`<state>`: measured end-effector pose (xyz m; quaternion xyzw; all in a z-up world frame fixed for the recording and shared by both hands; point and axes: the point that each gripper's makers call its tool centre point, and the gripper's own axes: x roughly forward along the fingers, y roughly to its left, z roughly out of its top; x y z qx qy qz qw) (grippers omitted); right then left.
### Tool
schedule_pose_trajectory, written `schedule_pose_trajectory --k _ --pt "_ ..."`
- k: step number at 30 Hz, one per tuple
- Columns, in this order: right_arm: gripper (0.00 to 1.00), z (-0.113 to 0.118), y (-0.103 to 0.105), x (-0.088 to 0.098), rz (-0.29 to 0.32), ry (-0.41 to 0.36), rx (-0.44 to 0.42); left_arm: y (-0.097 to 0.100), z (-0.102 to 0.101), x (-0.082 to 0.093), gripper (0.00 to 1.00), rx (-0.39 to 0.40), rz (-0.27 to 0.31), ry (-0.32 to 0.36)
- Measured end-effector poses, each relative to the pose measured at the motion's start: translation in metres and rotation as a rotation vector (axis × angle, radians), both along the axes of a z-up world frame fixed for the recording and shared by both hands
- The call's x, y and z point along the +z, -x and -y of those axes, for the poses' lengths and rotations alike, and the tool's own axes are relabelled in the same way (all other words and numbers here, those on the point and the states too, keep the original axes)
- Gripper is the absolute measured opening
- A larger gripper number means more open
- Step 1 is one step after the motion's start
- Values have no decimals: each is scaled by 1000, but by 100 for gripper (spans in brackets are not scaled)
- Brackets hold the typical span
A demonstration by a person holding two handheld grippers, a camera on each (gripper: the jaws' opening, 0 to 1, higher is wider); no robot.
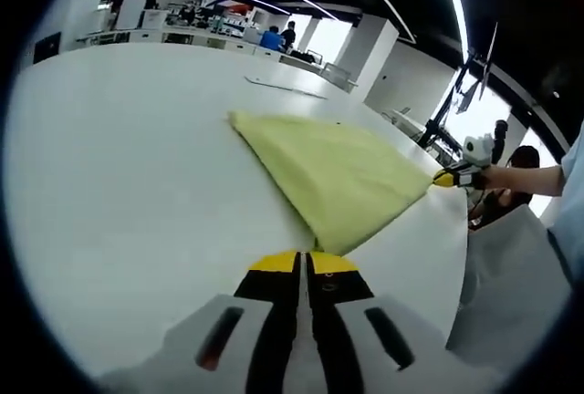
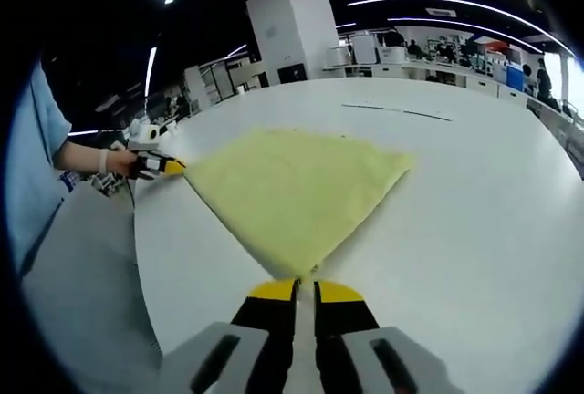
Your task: Fold the garment on the visible template until the final outline fits inside the template.
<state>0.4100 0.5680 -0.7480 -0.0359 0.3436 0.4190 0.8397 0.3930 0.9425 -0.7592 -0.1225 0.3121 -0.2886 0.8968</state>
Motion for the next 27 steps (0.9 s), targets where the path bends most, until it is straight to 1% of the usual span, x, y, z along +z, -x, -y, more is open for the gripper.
schedule_pose_trajectory --k 3,6,7,10,12,14,17,18,21,23,24,25,27 --pt "12 2 -2 3 10 -7 -22 0 -3 3 16 5 12 -14" --pt "26 4 -6 6 16 -13 -49 -3 -8 7 29 33 23 -23" --pt "33 4 -6 6 17 -13 -50 -2 -10 8 32 32 28 -26" --pt "48 3 -6 8 20 -7 -55 -2 -8 13 41 23 41 -19" --pt "54 3 -6 9 27 -5 -59 -2 -8 14 48 20 48 -23" --pt "58 3 -6 10 27 -4 -63 -2 -7 16 56 9 58 -29" --pt "69 4 -7 13 41 -7 -77 0 -1 21 70 -10 67 -26" --pt "75 4 -7 13 42 -7 -84 0 0 22 75 -15 69 -30" --pt "89 6 -10 16 56 -8 -108 2 1 23 84 -31 76 -48" --pt "97 8 -10 17 58 -3 -119 3 2 24 90 -38 74 -42" --pt "100 10 -11 18 69 3 -130 4 2 24 95 -39 72 -42" --pt "100 11 -9 19 66 6 -129 5 3 26 98 -40 78 -44" --pt "100 14 -10 22 78 6 -146 6 3 28 99 -42 84 -50"
